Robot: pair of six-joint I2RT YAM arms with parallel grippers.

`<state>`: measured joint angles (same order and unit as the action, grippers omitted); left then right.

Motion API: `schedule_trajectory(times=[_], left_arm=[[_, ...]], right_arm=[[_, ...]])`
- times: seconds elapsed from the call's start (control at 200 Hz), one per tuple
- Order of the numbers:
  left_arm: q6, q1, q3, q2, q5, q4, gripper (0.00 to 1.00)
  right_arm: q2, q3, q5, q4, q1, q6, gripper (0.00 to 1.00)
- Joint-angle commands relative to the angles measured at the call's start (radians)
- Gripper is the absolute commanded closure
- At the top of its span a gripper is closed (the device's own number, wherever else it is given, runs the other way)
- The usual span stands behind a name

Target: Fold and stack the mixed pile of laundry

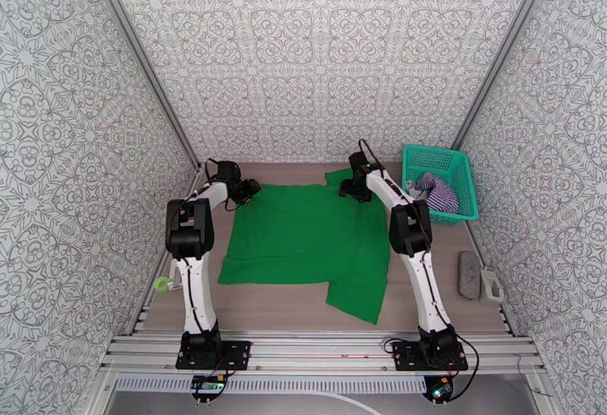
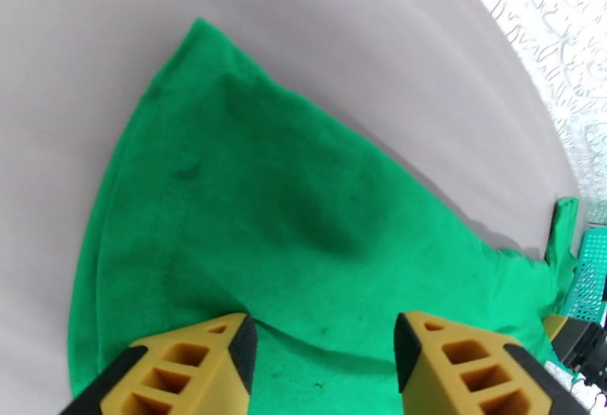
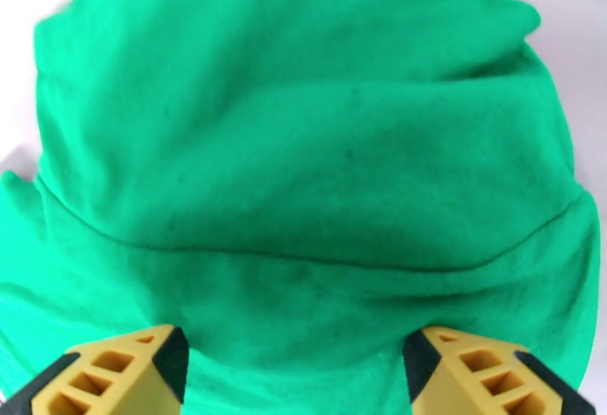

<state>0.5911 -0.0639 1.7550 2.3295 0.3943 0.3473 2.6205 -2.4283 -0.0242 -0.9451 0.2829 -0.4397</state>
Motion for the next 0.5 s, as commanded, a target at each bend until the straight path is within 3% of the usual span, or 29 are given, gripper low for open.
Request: schedule_trajectory(times=[0.0,0.11,0.34,0.495], left_arm=[[-0.034,-0.013,0.020,0.032,0.043,-0.013,0.41],[-0.103,-0.011,0.015,-0.057,0.036,0.011,0.35],[-0.197,0.000,-0.225,-0.398,-0.055,0.099,0.33],[-0.223,0.027,-0.453,-0.568,-0.042,0.127,0.36]], right_arm=[[0.059,-0.108,-0.053,-0.055,-0.017,0.022,0.20],[-0.049,-0.046,-0.061,-0.035,-0.016,0.035,0.20],[-0.551,0.563,-0.052,0.167,0.020,0.051,0.21],[-0.804,0.922,-0.050,0.188,0.093,0.029,0.32]])
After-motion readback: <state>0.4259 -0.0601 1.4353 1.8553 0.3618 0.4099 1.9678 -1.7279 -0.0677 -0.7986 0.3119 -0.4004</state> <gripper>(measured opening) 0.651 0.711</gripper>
